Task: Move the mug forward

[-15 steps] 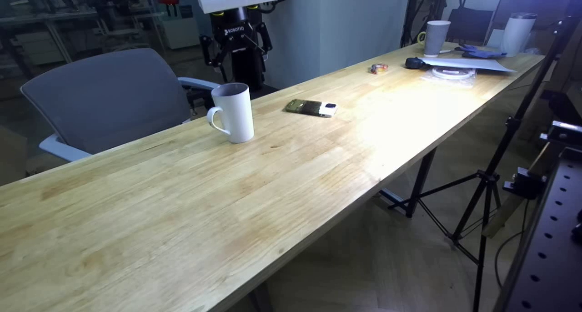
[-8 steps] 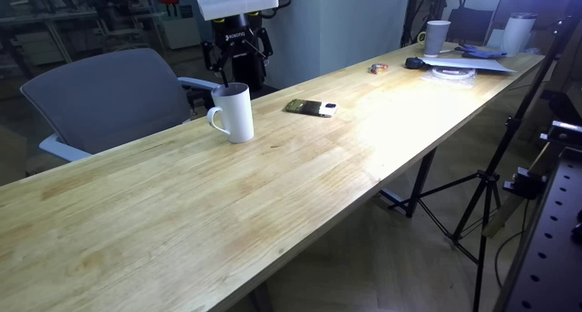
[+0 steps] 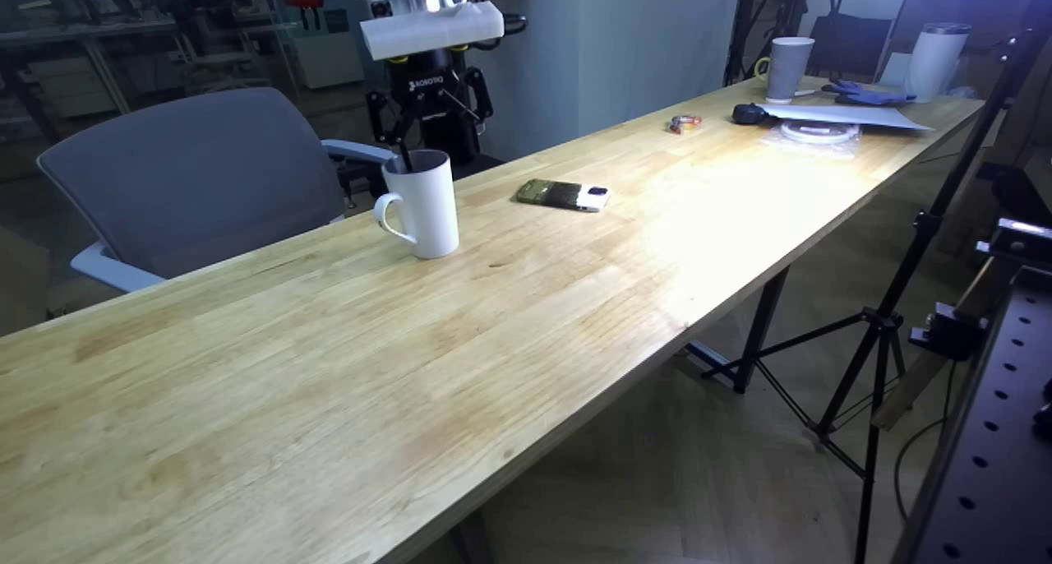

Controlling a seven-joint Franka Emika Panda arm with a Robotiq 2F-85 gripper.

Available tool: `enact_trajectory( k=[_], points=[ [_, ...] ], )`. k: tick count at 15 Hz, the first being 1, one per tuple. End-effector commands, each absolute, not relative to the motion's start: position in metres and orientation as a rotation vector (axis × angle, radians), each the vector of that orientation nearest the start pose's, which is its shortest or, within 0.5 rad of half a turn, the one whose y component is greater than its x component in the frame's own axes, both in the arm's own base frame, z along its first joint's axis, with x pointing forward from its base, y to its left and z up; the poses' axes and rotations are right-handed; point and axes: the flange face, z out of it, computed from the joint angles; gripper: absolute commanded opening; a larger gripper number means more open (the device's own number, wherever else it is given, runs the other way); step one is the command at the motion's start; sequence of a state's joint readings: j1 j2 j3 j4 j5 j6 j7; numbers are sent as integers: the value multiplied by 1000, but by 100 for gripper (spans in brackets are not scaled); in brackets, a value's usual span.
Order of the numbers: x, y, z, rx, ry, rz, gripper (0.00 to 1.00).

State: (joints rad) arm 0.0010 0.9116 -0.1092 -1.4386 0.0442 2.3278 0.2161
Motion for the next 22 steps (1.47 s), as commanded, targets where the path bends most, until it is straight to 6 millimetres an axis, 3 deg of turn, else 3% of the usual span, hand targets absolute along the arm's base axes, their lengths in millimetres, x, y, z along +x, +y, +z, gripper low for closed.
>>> enact_trajectory(
  k=[1,7,16,22],
  points=[
    [721,-58,147,-3113,555,-46,100],
    [724,-52,145,-3048,580,-54,100],
    [723,-65,145,-3010,636,-46,100],
    [721,-68,131,-3013,655,-21,100]
  ],
)
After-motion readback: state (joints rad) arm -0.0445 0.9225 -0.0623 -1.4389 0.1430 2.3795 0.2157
